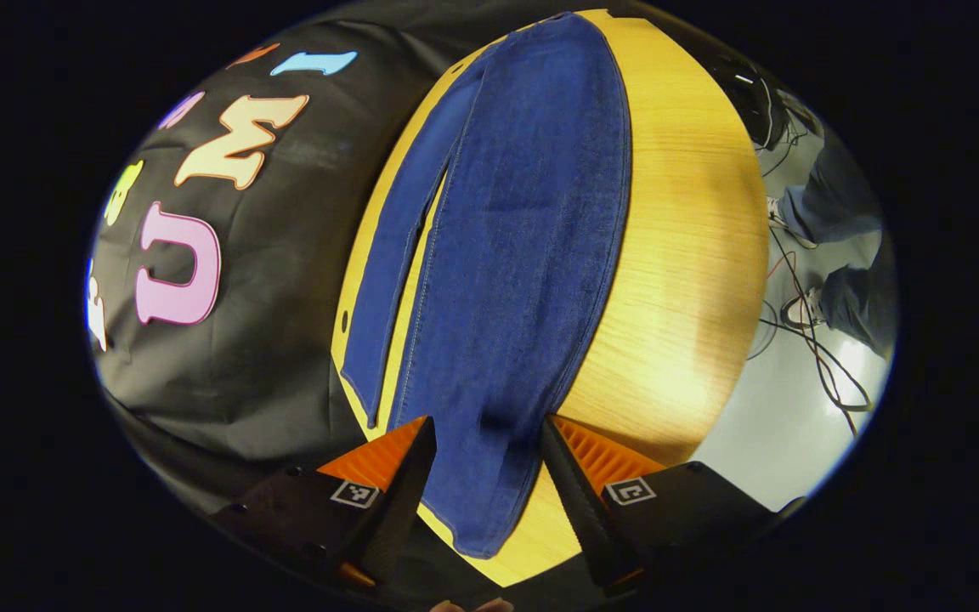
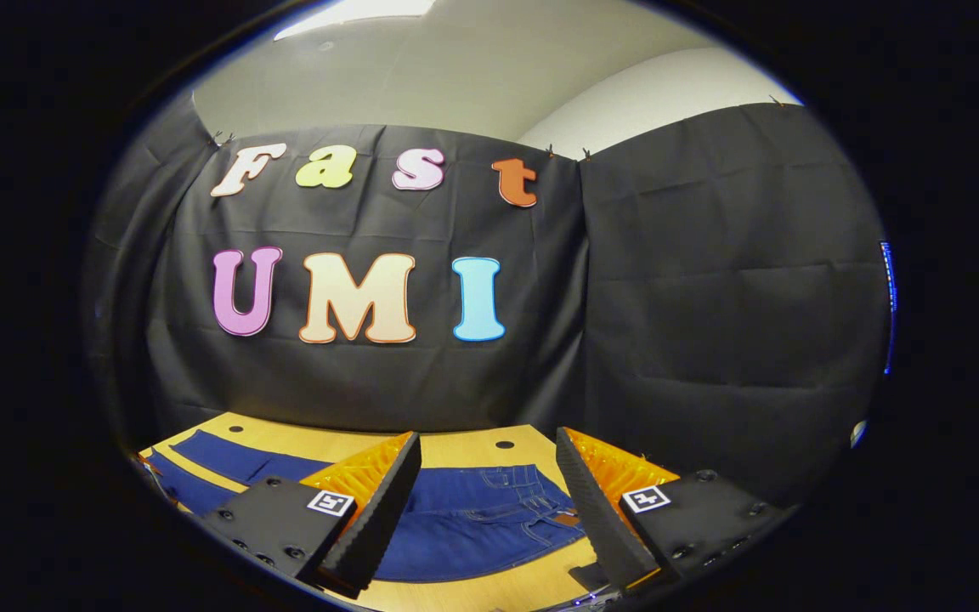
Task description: Grasp the waist and the cuffs of the jeans and fold them to make the two legs overlap; first hold the waist and fold one-third of the jeans toward the cuffs, then hold the cuffs and fold the remaining one-third in the same direction to finish folding.
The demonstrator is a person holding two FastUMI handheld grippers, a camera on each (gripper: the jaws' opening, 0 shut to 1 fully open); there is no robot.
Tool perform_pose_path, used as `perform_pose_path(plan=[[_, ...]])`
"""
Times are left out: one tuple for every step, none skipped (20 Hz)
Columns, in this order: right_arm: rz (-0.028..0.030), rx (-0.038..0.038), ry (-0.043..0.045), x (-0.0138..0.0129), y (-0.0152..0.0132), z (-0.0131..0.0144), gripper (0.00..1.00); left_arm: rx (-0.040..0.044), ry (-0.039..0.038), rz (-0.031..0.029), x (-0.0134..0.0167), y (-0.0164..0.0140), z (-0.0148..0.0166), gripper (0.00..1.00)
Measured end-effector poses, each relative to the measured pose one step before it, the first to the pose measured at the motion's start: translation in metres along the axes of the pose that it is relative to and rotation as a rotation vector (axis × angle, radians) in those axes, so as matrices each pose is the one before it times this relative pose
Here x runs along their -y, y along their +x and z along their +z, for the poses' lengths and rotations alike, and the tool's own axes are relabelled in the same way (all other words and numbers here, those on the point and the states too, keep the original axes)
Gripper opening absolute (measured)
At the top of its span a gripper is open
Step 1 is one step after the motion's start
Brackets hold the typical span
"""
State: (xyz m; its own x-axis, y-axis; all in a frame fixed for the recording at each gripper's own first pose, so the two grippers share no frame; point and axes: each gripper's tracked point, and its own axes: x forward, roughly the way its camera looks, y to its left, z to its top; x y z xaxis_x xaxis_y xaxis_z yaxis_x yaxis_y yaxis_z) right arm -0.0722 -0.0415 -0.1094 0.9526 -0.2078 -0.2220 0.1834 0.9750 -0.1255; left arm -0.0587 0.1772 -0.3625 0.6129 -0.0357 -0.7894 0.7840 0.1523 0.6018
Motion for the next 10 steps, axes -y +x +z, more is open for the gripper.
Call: perform_pose_path(plan=[[-0.00341, -0.00351, -0.00545, 0.00051, 0.00035, -0.00059, 0.98, -0.00717, -0.00147, -0.01972, 0.00309, 0.00399, -0.00189, 0.81], [-0.00145, -0.00259, -0.00315, 0.00026, 0.00054, -0.00156, 0.98, -0.00805, -0.00023, -0.02642, 0.00439, 0.00159, 0.00093, 0.71], [0.00099, -0.00335, -0.00447, 0.00000, 0.00059, -0.00080, 0.98, -0.01342, 0.00262, -0.02575, 0.00419, 0.00074, -0.00161, 0.62], [0.00129, -0.00122, -0.00805, 0.00011, 0.00192, -0.00189, 0.98, -0.00708, -0.00435, -0.04113, 0.00579, 0.00078, 0.00164, 0.53], [0.00257, 0.00053, -0.01204, 0.00021, 0.00218, 0.00020, 0.99, -0.00874, -0.01531, -0.02087, 0.00309, 0.00121, -0.00230, 0.38], [0.00290, -0.00169, -0.01306, 0.00142, 0.00326, -0.00233, 0.99, -0.00504, -0.00993, -0.01419, 0.00300, 0.00023, -0.00021, 0.23], [0.00774, -0.00382, -0.01297, -0.00008, 0.00350, -0.00152, 0.99, -0.00491, -0.00044, 0.00079, 0.00032, 0.00048, 0.00038, 0.14], [0.01277, -0.00795, -0.01583, -0.00077, 0.00432, -0.00561, 0.99, -0.00317, 0.00685, 0.01112, -0.00091, 0.00018, 0.00020, 0.04], [0.01817, -0.01496, -0.02493, -0.00139, 0.00436, -0.00716, 0.99, -0.00376, 0.00541, 0.01220, -0.00033, -0.00113, -0.00030, 0.03], [0.01833, -0.01971, -0.03895, -0.00125, 0.00519, -0.01189, 0.99, 0.00137, 0.00513, 0.00922, -0.00017, 0.00024, 0.00139, 0.00]])
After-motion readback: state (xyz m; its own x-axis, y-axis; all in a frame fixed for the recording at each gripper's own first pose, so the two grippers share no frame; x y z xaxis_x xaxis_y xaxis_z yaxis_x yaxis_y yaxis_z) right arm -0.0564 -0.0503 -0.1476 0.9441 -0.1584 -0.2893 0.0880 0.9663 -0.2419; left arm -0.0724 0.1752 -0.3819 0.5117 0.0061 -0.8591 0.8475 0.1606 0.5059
